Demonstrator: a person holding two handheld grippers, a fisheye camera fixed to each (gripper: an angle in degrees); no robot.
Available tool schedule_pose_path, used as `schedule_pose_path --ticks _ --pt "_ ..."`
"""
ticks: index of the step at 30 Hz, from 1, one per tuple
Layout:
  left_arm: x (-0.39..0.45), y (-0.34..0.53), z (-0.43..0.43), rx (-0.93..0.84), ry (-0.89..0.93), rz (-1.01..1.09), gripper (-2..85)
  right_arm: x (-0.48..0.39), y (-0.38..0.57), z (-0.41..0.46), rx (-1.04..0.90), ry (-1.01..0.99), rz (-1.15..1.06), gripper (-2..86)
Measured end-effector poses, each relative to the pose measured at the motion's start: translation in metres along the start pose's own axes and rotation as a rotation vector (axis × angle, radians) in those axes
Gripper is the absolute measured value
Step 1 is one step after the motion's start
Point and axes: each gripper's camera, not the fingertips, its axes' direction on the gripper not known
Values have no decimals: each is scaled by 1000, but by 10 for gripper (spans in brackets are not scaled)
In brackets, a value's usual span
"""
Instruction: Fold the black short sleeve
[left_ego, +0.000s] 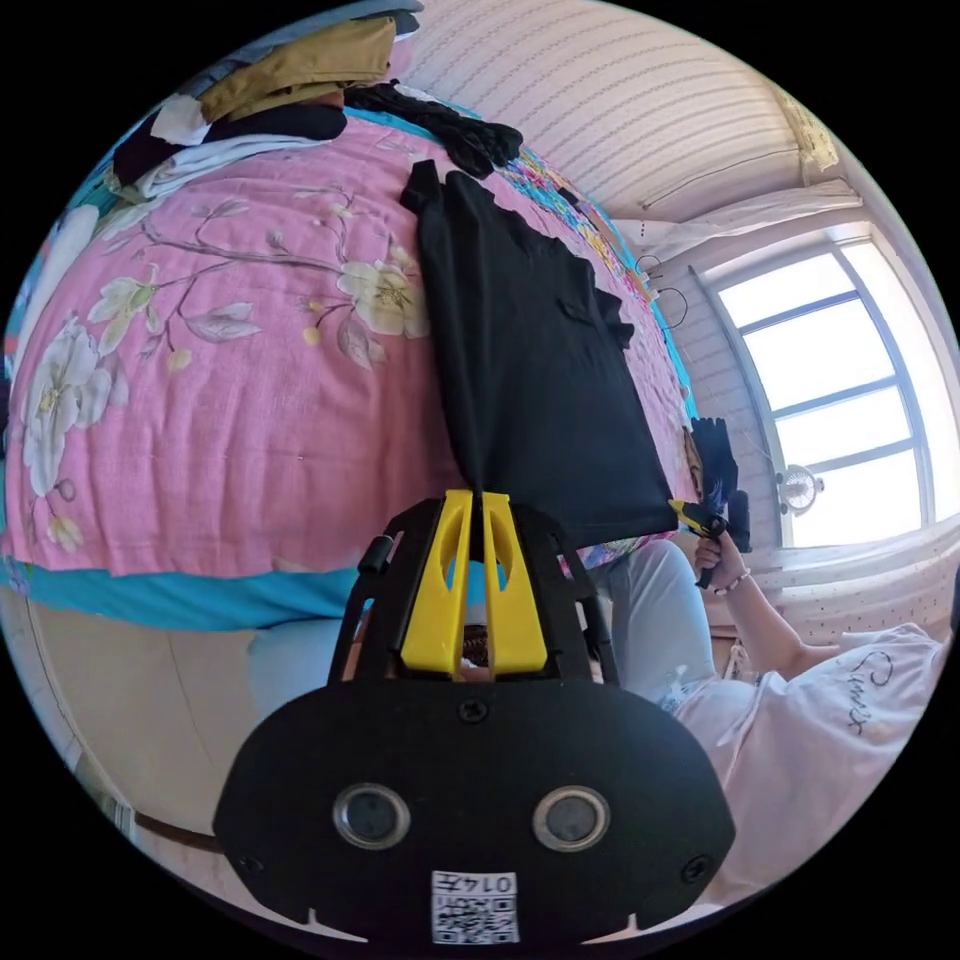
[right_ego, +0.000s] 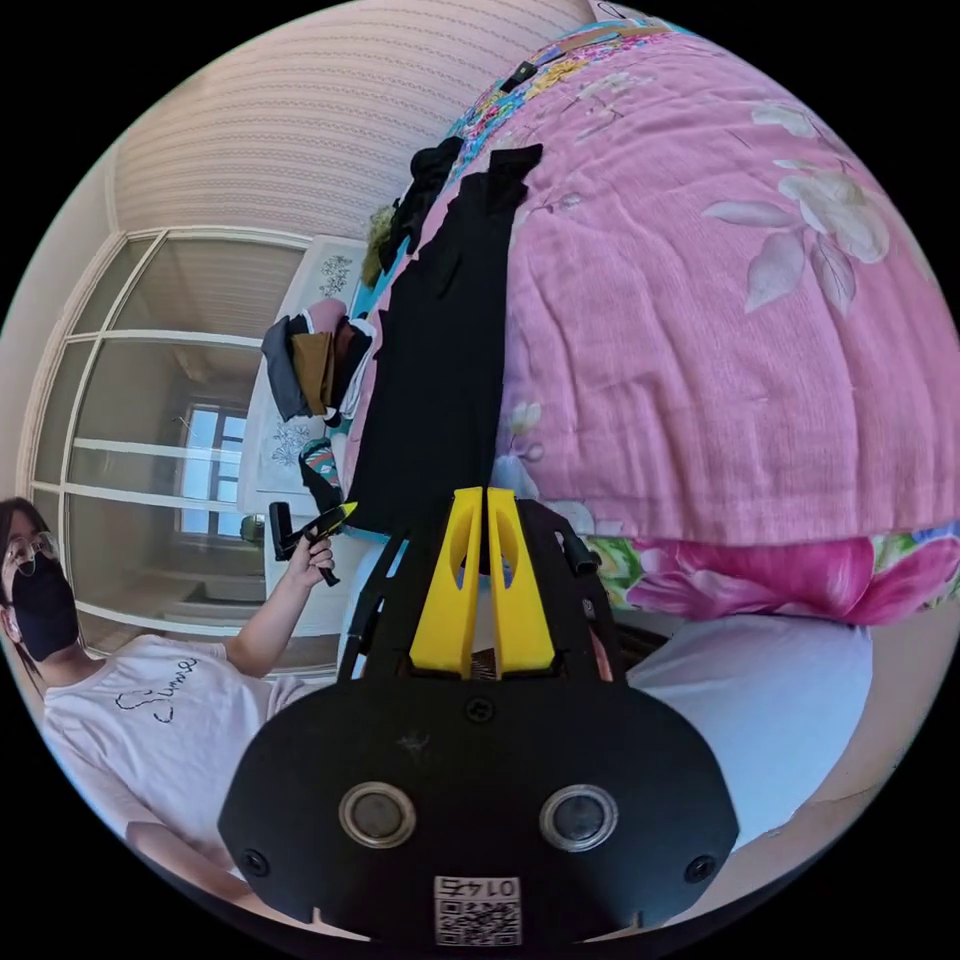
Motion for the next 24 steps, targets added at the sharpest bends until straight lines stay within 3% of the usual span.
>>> schedule_pose_path --ticks 6,10,13,19,24 --pt "11 -1 28 -33 -32 -37 -2 -6 3 30 -35 136 -1 4" --pt "30 3 25 -79 -284 54 2 -6 8 34 -64 189 41 12" --pt "47 -9 12 -69 -358 137 1 -17 8 19 -27 200 -13 25" --pt "147 -167 49 24 -255 479 17 -72 -85 23 96 413 -310 61" --pt "255 -324 161 13 -40 673 57 -66 -198 61 148 405 -287 92"
